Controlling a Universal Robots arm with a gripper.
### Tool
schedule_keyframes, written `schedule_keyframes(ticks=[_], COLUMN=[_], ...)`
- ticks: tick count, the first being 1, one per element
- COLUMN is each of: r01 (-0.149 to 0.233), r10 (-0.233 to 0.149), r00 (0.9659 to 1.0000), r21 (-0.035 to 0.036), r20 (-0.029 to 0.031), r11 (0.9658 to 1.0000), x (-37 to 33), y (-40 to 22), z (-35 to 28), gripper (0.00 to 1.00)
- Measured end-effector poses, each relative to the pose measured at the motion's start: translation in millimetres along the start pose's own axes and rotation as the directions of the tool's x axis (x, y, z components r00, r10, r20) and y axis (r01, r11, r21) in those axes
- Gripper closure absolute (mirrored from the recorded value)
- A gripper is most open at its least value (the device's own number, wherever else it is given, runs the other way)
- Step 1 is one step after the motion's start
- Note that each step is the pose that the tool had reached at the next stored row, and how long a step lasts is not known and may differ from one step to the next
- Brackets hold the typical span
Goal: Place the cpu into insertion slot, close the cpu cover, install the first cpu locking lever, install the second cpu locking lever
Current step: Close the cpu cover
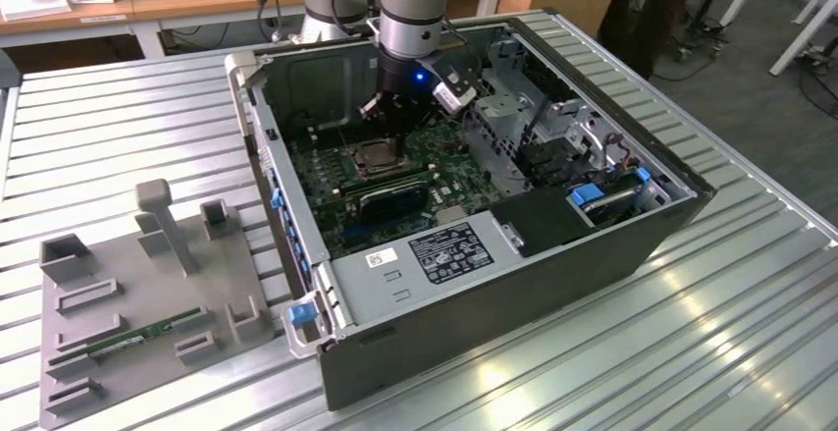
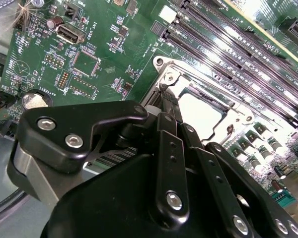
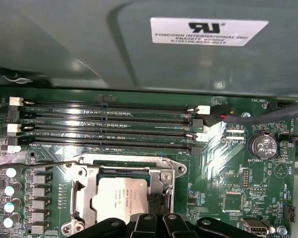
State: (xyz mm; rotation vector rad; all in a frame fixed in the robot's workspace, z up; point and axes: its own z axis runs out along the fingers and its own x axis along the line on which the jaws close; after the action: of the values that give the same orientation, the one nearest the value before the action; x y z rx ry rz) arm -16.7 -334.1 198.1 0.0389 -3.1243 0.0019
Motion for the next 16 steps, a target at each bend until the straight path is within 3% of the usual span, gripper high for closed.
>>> schedule_keyframes(ticks=[16], r01=[0.0], r10=[0.0], r00=[1.0], r21=[0.0005], r20=[0.0003], r11=[1.0], x=[0.1], y=[-0.2], z=[1.3], gripper=[0.89])
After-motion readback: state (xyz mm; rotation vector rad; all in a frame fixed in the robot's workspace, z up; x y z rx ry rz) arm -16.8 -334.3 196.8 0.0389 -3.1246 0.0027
